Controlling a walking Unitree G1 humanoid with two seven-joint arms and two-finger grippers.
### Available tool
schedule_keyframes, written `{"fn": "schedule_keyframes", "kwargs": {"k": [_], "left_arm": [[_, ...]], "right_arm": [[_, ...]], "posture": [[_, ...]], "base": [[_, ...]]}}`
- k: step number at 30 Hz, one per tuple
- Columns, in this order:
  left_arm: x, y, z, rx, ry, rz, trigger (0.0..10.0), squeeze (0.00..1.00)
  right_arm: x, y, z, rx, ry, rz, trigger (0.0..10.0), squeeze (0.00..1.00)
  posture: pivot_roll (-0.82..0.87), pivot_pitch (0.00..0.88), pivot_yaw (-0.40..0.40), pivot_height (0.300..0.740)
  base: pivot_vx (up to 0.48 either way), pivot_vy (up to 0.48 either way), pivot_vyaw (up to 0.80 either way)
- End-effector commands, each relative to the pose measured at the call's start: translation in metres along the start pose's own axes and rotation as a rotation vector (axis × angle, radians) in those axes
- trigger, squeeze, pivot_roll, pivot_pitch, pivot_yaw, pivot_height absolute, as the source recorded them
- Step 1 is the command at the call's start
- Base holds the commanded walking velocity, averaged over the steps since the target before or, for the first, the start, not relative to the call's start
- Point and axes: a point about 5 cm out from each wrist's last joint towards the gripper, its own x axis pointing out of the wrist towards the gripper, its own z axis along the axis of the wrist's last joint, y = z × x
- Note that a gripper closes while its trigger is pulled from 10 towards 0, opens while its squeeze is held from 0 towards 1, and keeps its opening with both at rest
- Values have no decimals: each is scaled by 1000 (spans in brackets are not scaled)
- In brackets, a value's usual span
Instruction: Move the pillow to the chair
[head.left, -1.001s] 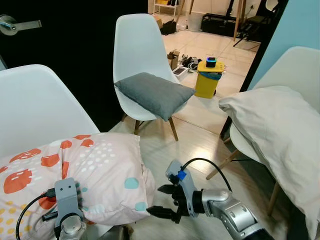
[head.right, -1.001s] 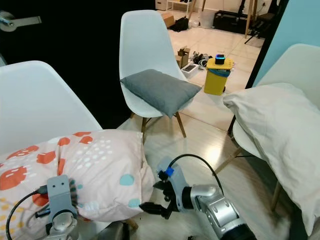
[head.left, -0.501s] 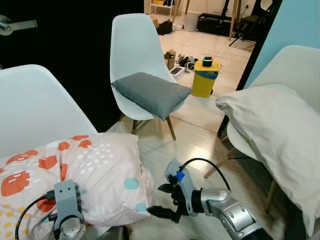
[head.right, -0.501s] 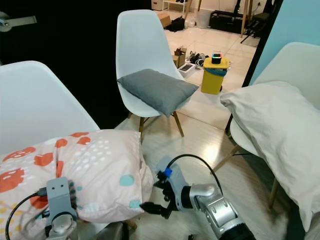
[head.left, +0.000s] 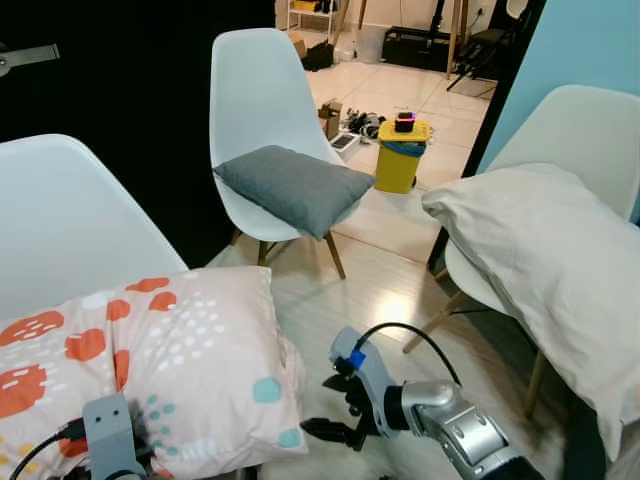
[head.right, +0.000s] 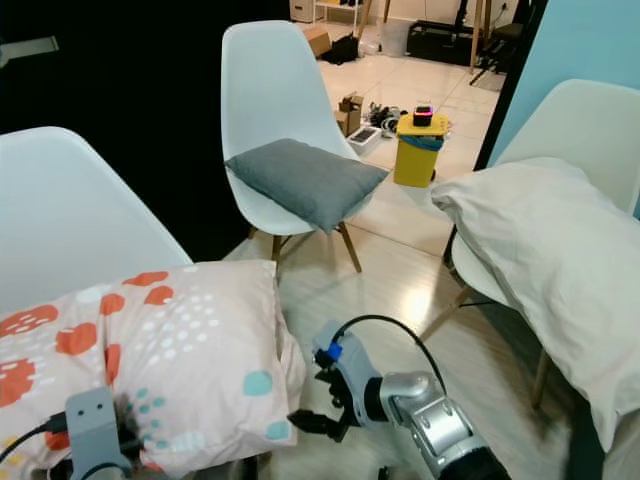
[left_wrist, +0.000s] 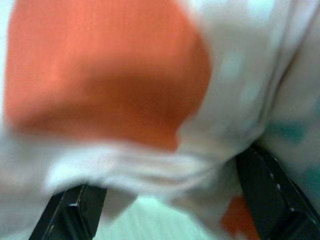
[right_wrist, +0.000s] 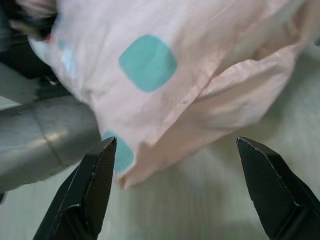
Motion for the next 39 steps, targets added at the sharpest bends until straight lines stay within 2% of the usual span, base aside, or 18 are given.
{"fn": "schedule_keyframes", "kwargs": {"k": [1, 4, 7, 9, 14, 16, 17, 18, 19, 22, 24, 25, 26, 27, 33, 34, 38, 39], "left_arm": [[-7, 2, -3, 9, 25, -14, 10000, 1000], [-33, 8, 1, 4, 26, -58, 10000, 1000], [-47, 10, 7, 2, 12, -86, 10000, 1000], [-64, 14, 20, 6, -45, -115, 10000, 1000], [-70, 19, 41, -7, -128, -95, 10000, 1000], [-76, 21, 78, -29, -287, -70, 10000, 1000], [-76, 21, 78, -29, -287, -70, 10000, 1000], [-81, 21, 107, -54, -430, -61, 10000, 1000], [-81, 21, 107, -54, -430, -61, 10000, 1000], [-94, 21, 145, -42, -664, -71, 10000, 1000], [-94, 19, 154, -36, -713, -77, 10000, 1000], [-94, 16, 161, -32, -733, -98, 10000, 337], [-94, 16, 161, -32, -733, -98, 10000, 337], [-91, 11, 166, -43, -730, -115, 10000, 0], [-70, -8, 173, -84, -664, -143, 10000, 0], [-61, -21, 174, -96, -625, -161, 10000, 0], [-58, -31, 174, -90, -614, -185, 10000, 0], [-57, -42, 172, -66, -610, -237, 10000, 0]], "right_arm": [[0, -3, 1, -7, -12, -24, 10000, 0], [0, -9, 3, -16, -15, -63, 10000, 0], [1, -11, 4, -18, -14, -72, 10000, 0], [1, -14, 5, -22, -10, -82, 10000, 0], [2, -16, 6, -21, -12, -86, 10000, 0], [3, -19, 12, -37, -32, -95, 10000, 0], [3, -19, 12, -37, -32, -95, 10000, 0], [1, -26, 20, -33, -75, -118, 10000, 0], [1, -26, 20, -33, -75, -118, 10000, 0], [-2, -36, 30, -27, -131, -177, 10000, 0], [-4, -39, 33, -8, -158, -194, 10000, 0], [-4, -41, 36, 5, -178, -203, 10000, 0], [-4, -41, 36, 5, -178, -203, 10000, 0], [-5, -43, 38, 16, -197, -213, 10000, 0], [-3, -44, 40, 25, -220, -225, 10000, 0], [-2, -44, 38, 28, -218, -229, 10000, 0], [-2, -45, 37, 33, -219, -237, 10000, 0], [-2, -46, 37, 42, -225, -247, 10000, 0]], "posture": [[116, 73, -19, 600], [152, 83, -29, 600], [163, 87, -32, 600], [175, 89, -37, 600], [190, 91, -44, 600], [206, 89, -56, 600], [206, 89, -56, 600], [208, 89, -60, 600], [208, 89, -60, 600], [209, 86, -60, 604], [211, 83, -62, 609], [209, 80, -60, 614], [209, 80, -60, 614], [208, 79, -58, 619], [202, 64, -51, 639], [196, 65, -44, 649], [193, 61, -39, 659], [193, 61, -39, 669]], "base": [[0, 0, 0], [0, 0, 0], [0, 0, 0], [0, 0, 0], [0, 0, 0], [0, 0, 0], [0, 0, 0], [0, 0, 0], [0, 0, 0], [0, 0, 0], [0, 0, 0], [0, 0, 0], [0, 0, 0], [0, 0, 0], [-160, 0, 0], [-480, 0, 0], [-480, 0, 0], [-330, 0, 0]]}}
